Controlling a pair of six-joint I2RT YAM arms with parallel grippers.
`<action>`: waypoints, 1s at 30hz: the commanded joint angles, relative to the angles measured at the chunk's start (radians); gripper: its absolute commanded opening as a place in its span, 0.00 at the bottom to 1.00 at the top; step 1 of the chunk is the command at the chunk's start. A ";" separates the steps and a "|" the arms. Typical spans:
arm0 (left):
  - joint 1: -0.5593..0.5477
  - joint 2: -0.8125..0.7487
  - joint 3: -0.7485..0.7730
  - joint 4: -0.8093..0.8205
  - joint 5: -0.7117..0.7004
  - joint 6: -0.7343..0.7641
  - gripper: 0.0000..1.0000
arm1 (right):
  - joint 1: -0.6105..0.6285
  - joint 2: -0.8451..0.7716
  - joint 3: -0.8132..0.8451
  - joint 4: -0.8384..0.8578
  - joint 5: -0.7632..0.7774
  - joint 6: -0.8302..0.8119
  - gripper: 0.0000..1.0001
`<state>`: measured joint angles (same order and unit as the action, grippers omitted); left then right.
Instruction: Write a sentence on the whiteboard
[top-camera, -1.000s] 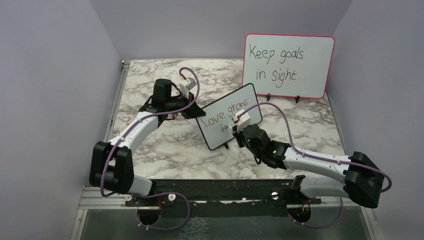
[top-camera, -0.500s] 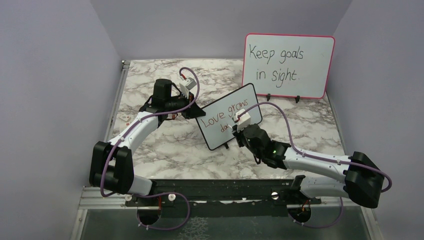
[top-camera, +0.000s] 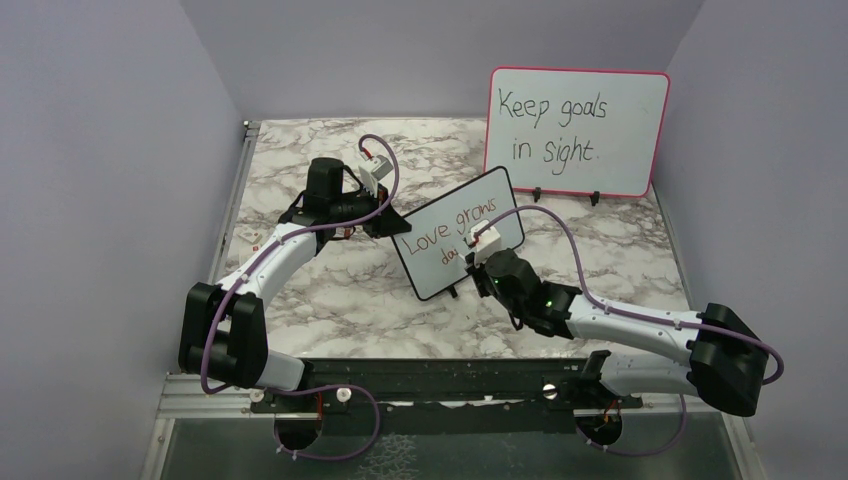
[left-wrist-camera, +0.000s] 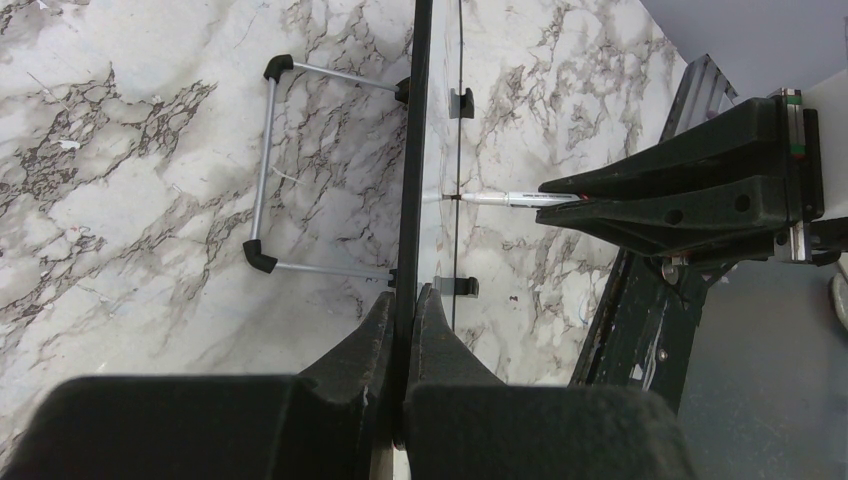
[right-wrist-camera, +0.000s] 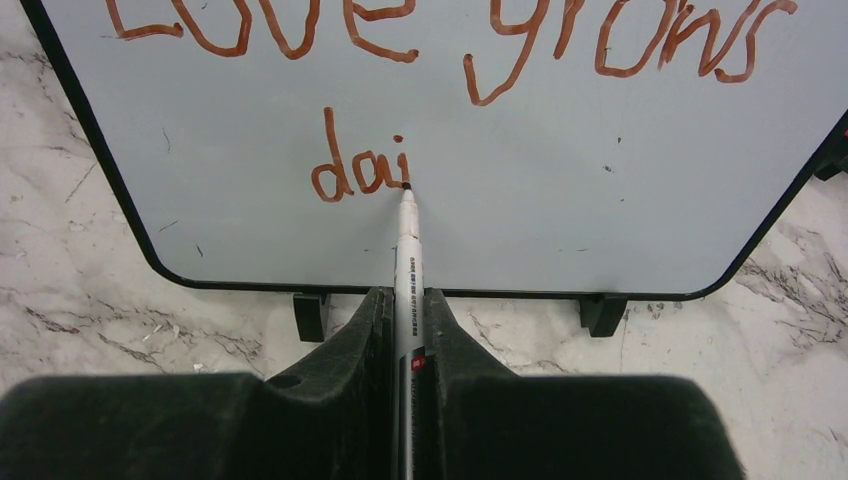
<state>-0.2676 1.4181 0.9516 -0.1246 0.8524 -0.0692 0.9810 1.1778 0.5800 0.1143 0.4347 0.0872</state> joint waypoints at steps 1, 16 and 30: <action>0.016 0.051 -0.030 -0.113 -0.218 0.117 0.00 | -0.005 -0.013 -0.004 -0.024 0.009 0.011 0.00; 0.016 0.050 -0.028 -0.116 -0.218 0.120 0.00 | -0.016 -0.042 0.029 0.039 0.034 -0.058 0.01; 0.016 0.053 -0.028 -0.116 -0.216 0.120 0.00 | -0.022 -0.009 0.060 0.095 -0.008 -0.078 0.00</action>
<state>-0.2676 1.4181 0.9524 -0.1265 0.8524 -0.0681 0.9665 1.1622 0.6041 0.1585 0.4412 0.0231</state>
